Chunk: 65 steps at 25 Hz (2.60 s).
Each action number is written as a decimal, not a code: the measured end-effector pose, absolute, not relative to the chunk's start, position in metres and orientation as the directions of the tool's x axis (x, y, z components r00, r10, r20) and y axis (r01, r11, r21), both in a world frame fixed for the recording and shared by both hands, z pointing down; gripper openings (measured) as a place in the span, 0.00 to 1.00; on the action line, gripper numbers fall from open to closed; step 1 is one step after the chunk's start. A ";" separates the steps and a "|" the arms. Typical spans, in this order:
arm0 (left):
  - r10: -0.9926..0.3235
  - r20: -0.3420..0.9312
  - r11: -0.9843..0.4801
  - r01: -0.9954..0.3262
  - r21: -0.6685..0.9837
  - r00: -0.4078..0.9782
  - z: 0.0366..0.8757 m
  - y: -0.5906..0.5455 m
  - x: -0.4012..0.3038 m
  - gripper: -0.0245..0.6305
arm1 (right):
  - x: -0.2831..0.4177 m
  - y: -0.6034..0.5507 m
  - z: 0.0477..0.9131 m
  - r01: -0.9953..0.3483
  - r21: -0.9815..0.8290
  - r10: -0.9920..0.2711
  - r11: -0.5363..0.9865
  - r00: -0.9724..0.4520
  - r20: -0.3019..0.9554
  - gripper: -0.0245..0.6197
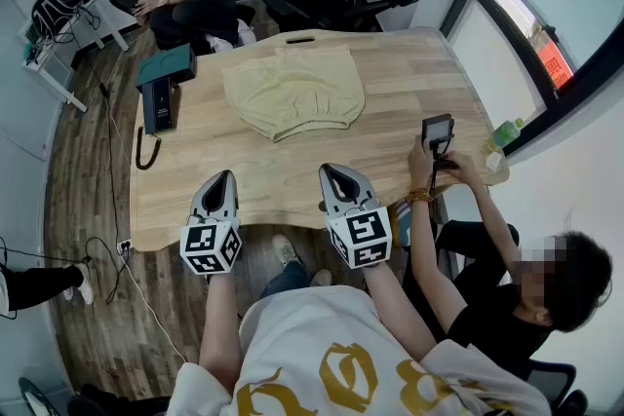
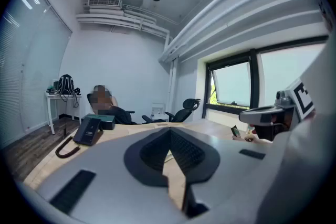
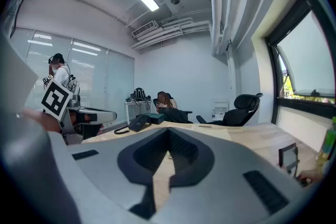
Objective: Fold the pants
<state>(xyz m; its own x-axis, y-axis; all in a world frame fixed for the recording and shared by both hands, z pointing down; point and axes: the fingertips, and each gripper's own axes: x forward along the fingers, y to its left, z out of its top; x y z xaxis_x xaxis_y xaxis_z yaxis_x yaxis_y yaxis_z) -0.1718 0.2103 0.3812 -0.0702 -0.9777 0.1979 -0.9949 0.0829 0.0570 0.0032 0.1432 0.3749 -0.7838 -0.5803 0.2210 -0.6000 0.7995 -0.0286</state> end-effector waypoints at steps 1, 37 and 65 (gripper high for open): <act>-0.977 0.200 0.091 -0.994 0.058 -0.078 0.381 0.211 -0.173 0.05 | 0.003 0.143 0.374 -0.598 -0.028 -0.579 0.801 -0.785 0.221 0.05; -0.964 0.256 0.100 -0.990 0.101 -0.071 0.395 0.137 -0.255 0.05 | -0.062 0.077 0.380 -0.495 -0.248 -0.472 0.833 -0.869 0.148 0.05; -0.935 0.338 -0.061 -0.988 0.142 0.106 0.455 0.002 -0.314 0.05 | -0.130 -0.012 0.452 -0.680 -0.189 -0.589 0.708 -0.717 0.371 0.05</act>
<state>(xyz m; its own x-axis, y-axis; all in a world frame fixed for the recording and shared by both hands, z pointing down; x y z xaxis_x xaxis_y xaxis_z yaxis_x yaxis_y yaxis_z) -0.3144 0.0022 0.4551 0.1062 -0.9352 0.3378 -0.9879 -0.0608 0.1424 -0.1304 -0.0116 0.4522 -0.7173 -0.5895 0.3714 -0.6800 0.7085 -0.1888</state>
